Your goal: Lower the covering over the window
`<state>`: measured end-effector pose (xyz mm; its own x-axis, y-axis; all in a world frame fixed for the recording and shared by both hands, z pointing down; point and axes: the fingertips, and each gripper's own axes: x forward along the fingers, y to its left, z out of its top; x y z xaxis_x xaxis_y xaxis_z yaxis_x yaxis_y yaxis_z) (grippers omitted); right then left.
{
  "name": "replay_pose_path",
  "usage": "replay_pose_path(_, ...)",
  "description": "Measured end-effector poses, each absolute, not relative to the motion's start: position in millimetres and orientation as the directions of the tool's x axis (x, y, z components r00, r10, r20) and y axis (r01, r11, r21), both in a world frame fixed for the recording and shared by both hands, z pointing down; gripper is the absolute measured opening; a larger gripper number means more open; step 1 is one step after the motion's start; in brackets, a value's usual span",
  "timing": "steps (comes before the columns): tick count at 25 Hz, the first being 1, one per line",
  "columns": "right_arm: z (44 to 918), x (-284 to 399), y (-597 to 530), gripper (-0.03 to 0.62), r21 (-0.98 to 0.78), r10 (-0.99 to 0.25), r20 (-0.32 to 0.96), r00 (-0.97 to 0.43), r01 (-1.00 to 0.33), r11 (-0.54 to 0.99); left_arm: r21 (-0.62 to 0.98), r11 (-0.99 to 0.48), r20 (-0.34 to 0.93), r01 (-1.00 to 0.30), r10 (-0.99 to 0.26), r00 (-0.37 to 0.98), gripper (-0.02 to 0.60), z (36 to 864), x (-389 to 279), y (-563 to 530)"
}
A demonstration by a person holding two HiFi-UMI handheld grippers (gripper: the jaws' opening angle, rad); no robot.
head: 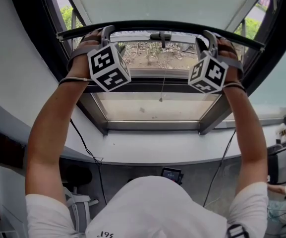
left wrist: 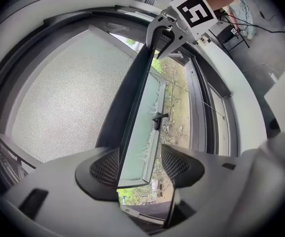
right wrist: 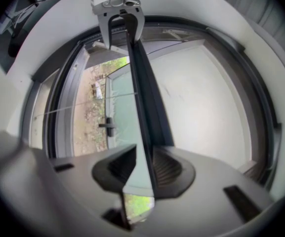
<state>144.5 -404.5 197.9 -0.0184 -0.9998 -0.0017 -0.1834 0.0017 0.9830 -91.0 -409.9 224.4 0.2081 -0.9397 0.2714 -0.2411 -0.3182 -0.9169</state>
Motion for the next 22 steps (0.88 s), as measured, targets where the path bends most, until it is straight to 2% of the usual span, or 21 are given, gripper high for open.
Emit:
replay_pose_path(4, 194, 145, -404, 0.060, 0.985, -1.000, -0.011, -0.011, -0.175, -0.009, -0.911, -0.326, 0.274, -0.253, -0.937, 0.218, 0.259, 226, -91, -408)
replay_pose_path(22, 266, 145, -406, 0.041, 0.981, -0.988, 0.150, 0.016, -0.128, 0.147, -0.860, -0.464, 0.430, -0.211, -0.883, 0.190, 0.259, 298, -93, -405)
